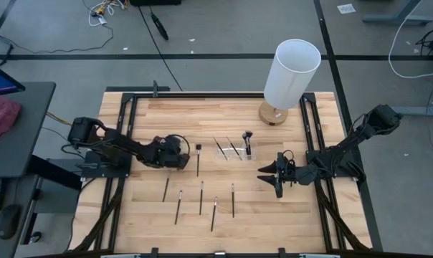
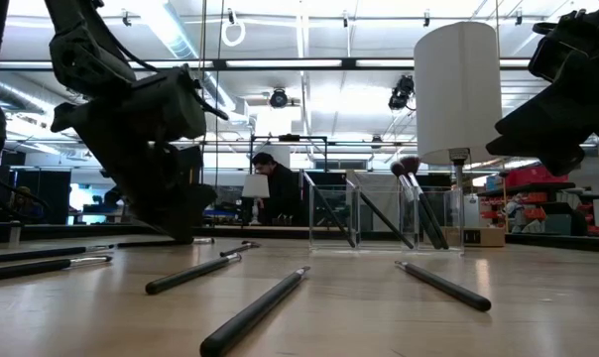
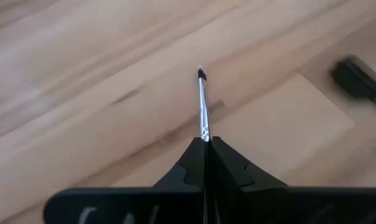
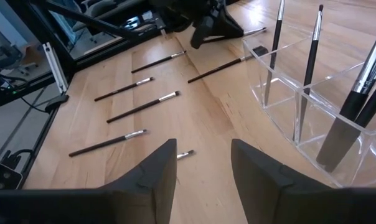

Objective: Pick & Place Makeup Supplies
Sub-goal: Put the black makeup brush into the transparent organizer

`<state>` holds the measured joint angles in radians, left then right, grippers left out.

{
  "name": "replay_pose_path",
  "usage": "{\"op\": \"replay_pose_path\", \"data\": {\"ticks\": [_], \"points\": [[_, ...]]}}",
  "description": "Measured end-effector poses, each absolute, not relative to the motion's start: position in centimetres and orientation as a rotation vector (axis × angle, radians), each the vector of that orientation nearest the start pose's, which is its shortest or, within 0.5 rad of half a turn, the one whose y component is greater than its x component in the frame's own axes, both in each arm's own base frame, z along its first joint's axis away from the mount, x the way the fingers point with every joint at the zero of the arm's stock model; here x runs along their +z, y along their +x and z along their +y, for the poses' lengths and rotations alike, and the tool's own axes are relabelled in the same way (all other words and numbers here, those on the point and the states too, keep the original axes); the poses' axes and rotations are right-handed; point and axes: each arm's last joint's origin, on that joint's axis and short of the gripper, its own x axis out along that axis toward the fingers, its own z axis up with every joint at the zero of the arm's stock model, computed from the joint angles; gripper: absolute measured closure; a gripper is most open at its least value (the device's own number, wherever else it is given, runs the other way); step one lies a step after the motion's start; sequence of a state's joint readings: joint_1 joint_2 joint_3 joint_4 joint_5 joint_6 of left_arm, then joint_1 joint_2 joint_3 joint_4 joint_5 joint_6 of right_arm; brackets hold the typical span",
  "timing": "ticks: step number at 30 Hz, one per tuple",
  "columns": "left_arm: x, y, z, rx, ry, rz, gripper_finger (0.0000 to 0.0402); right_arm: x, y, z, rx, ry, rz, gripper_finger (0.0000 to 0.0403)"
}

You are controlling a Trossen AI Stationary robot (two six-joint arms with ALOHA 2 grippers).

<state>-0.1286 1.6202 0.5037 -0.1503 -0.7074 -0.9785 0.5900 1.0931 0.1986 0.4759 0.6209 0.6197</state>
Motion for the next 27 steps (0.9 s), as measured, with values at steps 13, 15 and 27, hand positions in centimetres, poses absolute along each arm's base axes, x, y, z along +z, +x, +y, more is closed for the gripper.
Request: {"op": "replay_pose_path", "data": {"ticks": [13,15,27], "points": [[10.9,23.3,-2.5,0.726,-0.399,0.751,0.0399,14.8,16.1,8.7,-0.133,0.369,0.318,0.0248],[11.0,23.4,-2.7,0.715,-0.4,0.737,0.0399,14.8,16.1,8.7,-0.132,0.367,0.318,0.0248],[10.1,22.9,-2.7,0.69,-0.404,0.645,0.04,14.8,16.1,8.7,-0.133,0.362,0.317,0.0248]]}}
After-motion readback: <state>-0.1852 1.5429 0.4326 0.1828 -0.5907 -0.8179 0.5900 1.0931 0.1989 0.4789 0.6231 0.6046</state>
